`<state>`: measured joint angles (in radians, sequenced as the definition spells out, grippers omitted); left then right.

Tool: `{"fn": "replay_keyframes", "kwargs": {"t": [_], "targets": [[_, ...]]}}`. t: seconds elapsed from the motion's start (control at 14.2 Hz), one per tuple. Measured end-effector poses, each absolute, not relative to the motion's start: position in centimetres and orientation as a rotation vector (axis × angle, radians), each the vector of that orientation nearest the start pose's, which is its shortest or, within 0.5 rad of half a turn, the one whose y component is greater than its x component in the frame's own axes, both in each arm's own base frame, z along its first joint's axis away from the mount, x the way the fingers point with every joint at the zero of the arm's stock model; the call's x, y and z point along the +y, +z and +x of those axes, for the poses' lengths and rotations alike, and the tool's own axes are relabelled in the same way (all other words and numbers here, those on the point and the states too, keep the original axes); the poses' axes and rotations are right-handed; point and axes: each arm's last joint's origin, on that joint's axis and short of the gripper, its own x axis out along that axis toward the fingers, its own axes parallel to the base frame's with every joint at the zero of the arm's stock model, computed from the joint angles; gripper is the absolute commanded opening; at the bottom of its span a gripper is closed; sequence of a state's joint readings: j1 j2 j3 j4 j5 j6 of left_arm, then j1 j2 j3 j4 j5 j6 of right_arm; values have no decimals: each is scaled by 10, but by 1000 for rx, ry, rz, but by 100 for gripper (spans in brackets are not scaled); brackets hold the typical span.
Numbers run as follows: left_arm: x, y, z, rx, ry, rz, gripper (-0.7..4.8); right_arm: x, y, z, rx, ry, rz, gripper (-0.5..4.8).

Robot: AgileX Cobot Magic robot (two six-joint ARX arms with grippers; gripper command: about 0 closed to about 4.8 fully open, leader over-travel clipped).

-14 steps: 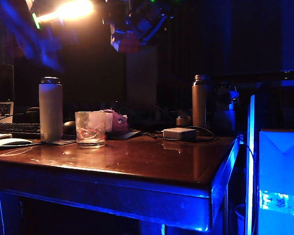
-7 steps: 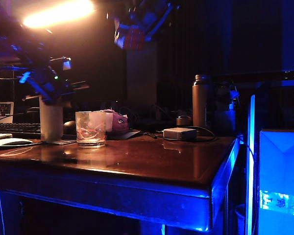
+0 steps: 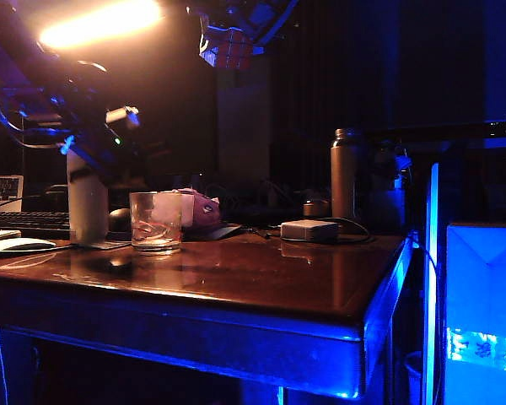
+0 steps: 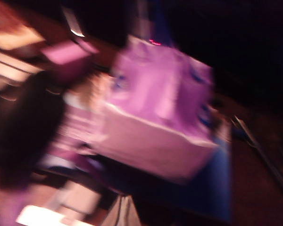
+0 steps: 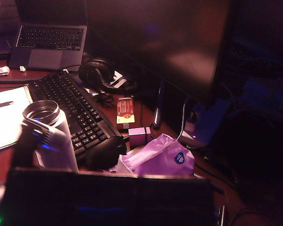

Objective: Stack the Rubik's Cube on top of the glass cup.

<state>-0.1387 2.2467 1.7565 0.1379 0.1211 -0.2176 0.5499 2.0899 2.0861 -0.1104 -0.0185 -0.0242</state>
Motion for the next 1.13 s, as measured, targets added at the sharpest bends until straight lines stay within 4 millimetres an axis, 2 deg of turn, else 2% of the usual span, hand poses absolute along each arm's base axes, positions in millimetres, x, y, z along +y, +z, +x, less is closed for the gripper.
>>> {"fn": "replay_keyframes", "kwargs": {"t": [0.14,0.56,0.91,1.13], "targets": [[-83,203,514,444,-250,-213,-3,258,381,419,105,569,-54,192],[-107,203,507,504,-391,-226,-3,254,392,414,80,569,-47,192],[-133,202,495,591,-550,-181,-3,254,389,413,110,569,-55,192],[-136,208,484,652,-539,-161,-3,253,388,414,126,563,-60,187]]}}
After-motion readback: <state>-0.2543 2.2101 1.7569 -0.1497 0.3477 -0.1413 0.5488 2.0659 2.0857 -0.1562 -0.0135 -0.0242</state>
